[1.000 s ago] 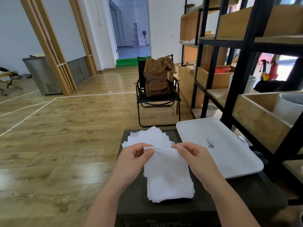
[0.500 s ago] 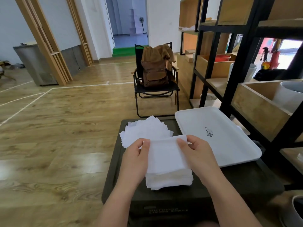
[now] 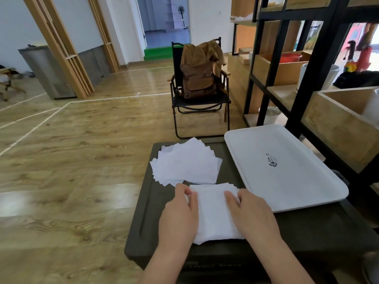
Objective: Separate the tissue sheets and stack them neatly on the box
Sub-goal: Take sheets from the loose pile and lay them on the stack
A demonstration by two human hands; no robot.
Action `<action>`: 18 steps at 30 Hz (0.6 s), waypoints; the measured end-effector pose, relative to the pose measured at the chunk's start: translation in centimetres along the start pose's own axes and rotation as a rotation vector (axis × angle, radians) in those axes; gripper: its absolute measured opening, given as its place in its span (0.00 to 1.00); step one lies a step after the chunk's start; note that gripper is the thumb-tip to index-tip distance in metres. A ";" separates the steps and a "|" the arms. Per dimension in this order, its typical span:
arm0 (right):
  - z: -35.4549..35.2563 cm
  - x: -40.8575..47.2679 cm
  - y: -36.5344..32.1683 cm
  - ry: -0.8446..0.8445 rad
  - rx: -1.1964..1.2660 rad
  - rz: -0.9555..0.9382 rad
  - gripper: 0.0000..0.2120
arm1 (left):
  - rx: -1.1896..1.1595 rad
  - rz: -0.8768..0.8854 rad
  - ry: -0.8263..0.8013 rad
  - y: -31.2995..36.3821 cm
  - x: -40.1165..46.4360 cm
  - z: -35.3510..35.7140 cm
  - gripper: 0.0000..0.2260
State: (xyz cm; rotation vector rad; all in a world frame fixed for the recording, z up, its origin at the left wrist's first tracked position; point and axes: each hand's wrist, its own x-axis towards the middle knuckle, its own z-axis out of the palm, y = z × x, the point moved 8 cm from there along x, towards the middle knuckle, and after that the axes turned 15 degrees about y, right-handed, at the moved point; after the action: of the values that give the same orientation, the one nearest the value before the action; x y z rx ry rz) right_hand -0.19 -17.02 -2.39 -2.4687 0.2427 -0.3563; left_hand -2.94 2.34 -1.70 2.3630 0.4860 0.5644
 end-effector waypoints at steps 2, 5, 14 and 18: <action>0.3 0.0 0.2 -0.012 -0.009 0.010 0.20 | 0.069 0.025 -0.009 -0.1 0.0 0.0 0.07; 0.4 0.0 0.2 -0.018 -0.024 0.016 0.20 | 0.190 0.081 0.001 -0.3 1.4 -0.5 0.11; 0.4 -0.3 -0.4 -0.020 -0.061 -0.004 0.18 | 0.099 0.278 -0.273 -1.4 10.4 3.6 0.25; 0.4 -0.3 -0.6 -0.015 -0.065 -0.028 0.17 | 0.084 0.351 -0.270 -2.3 10.8 5.0 0.23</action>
State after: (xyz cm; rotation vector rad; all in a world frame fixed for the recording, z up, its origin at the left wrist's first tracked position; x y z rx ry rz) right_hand -0.31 -16.26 -2.41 -2.5394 0.2172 -0.3470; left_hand 8.16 6.58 -3.82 2.5731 -0.0292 0.3727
